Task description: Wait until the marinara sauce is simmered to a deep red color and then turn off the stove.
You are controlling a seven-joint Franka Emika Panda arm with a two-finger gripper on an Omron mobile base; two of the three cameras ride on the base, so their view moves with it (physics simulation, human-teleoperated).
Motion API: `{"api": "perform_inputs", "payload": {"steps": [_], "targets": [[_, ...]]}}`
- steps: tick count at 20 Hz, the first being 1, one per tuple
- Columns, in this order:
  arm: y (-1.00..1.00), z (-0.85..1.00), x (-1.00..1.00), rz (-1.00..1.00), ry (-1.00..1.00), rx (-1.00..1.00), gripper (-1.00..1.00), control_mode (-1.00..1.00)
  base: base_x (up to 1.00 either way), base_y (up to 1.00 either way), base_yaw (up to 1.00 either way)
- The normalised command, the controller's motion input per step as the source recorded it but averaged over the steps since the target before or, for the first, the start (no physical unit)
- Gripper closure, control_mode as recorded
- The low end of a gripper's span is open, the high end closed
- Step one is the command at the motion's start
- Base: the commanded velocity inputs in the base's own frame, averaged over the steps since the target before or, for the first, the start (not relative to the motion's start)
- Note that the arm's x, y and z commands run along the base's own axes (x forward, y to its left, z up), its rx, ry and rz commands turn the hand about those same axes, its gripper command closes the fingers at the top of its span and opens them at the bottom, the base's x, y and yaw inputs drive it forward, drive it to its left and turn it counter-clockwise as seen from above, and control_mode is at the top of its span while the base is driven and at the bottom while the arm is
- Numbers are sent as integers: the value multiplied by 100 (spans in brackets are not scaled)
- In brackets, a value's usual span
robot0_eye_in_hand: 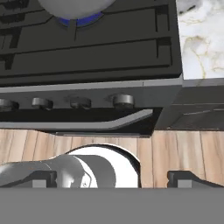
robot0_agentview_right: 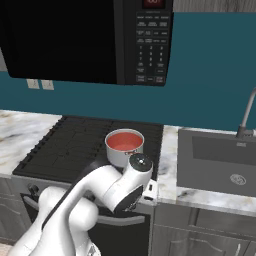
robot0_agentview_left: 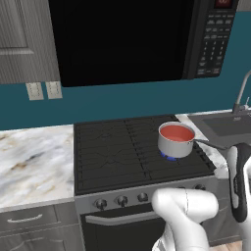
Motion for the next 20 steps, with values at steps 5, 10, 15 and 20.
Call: {"api": "perform_inputs", "payload": {"steps": [5,10,15,20], "targets": [[-18,-47,-16,-3,-20,13,-100,-100,0,0,0],[-1,-38,-3,-3,-25,12,-100,-100,0,0,0],[0,-28,0,-2,-32,7,-100,-100,0,0,0],[0,-21,0,-2,-40,4,-100,-100,0,0,0]]}}
